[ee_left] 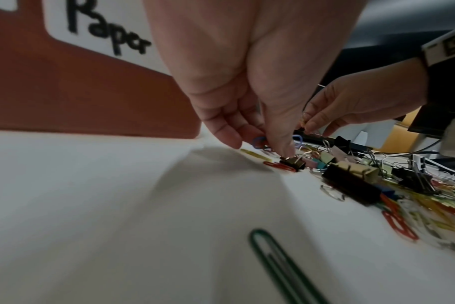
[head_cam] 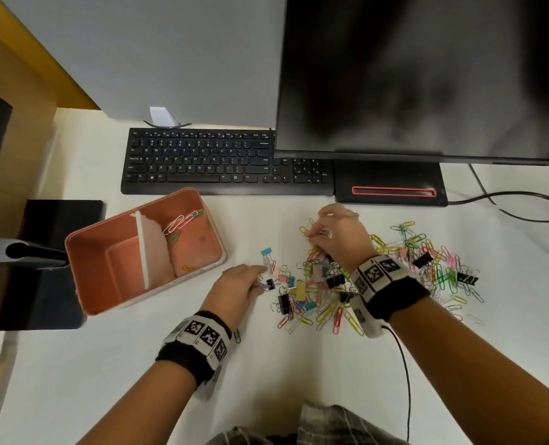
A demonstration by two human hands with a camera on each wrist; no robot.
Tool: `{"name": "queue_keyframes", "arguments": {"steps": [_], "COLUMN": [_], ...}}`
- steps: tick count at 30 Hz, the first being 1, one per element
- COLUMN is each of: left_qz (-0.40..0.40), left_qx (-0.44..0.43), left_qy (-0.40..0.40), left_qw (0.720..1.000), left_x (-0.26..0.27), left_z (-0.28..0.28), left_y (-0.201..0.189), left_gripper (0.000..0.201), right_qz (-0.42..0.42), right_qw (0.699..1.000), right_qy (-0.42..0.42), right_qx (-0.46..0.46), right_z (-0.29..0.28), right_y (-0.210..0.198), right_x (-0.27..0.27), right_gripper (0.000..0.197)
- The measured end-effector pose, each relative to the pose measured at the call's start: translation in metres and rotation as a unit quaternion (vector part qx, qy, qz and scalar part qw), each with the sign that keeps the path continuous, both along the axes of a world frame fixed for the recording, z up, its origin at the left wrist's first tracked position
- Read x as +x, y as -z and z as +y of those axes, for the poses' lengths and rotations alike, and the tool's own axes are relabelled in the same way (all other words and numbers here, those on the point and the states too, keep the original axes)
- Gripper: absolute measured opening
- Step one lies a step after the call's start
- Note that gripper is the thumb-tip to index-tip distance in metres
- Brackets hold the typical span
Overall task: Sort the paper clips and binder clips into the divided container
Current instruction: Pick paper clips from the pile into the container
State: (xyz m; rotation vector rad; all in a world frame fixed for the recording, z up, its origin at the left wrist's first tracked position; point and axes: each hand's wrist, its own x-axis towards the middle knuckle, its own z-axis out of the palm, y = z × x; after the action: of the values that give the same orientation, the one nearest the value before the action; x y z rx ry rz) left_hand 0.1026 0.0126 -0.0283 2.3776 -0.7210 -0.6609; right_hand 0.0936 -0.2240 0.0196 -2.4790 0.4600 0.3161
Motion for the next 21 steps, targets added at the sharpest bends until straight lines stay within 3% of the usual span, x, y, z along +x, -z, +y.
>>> {"name": "queue_keyframes", "arguments": {"steps": [4, 10, 16, 21], "left_qz": [-0.008, -0.019, -0.011, -0.036], "left_qx": [0.032, 0.028, 0.059, -0.001], "left_qy": [0.016, -0.009, 0.010, -0.018], "left_qw": [0.999, 0.999, 0.998, 0.999], "left_x": [0.003, -0.003, -0.006, -0.013], "left_z": [-0.010, -0.010, -0.012, 0.002], "left_y": [0.004, 0.007, 0.003, -0.038], "left_gripper": [0.017, 0.002, 0.012, 0.008], "right_qz": [0.079, 0.111, 0.064, 0.001], "right_qw": [0.995, 0.985, 0.994, 0.994], "right_qy": [-0.062, -0.125, -0.089, -0.088], "right_qx": [-0.015, -0.036, 0.012, 0.058], "right_z": [-0.006, 0.004, 0.004, 0.014], "right_y": [0.007, 0.019, 0.023, -0.009], "right_x": [0.013, 0.021, 0.003, -0.006], "right_gripper": [0.006, 0.013, 0.006, 0.009]}}
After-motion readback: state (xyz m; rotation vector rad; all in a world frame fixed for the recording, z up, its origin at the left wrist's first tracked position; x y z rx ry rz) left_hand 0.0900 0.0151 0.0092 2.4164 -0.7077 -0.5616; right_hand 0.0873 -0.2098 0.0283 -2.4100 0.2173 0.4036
